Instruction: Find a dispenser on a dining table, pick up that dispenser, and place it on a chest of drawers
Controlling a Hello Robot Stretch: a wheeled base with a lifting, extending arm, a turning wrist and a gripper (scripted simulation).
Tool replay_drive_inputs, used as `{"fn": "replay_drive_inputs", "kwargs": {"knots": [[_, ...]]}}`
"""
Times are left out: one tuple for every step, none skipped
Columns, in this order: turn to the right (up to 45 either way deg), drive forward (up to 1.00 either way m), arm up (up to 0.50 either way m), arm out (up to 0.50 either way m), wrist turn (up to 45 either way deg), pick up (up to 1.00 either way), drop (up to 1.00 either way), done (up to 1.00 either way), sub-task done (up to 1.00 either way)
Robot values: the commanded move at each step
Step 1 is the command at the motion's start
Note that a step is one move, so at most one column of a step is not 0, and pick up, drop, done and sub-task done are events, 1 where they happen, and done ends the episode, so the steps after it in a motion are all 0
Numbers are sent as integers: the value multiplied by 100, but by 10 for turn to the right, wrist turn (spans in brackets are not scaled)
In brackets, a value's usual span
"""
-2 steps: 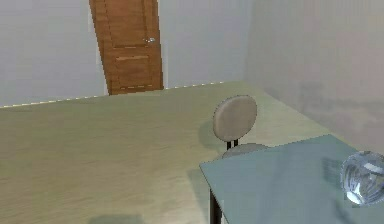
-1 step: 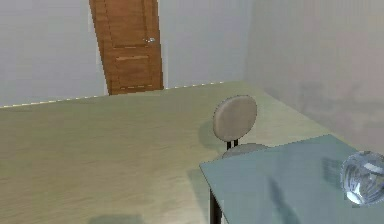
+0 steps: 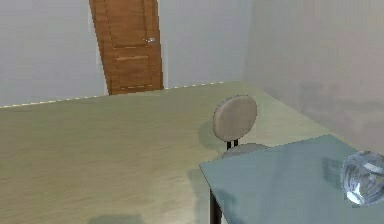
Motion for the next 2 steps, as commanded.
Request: {"fn": "replay_drive_inputs", "kwargs": {"knots": [[0,0,0,0,-30,0,0,0,0],[0,0,0,-22,0,0,0,0,0]]}}
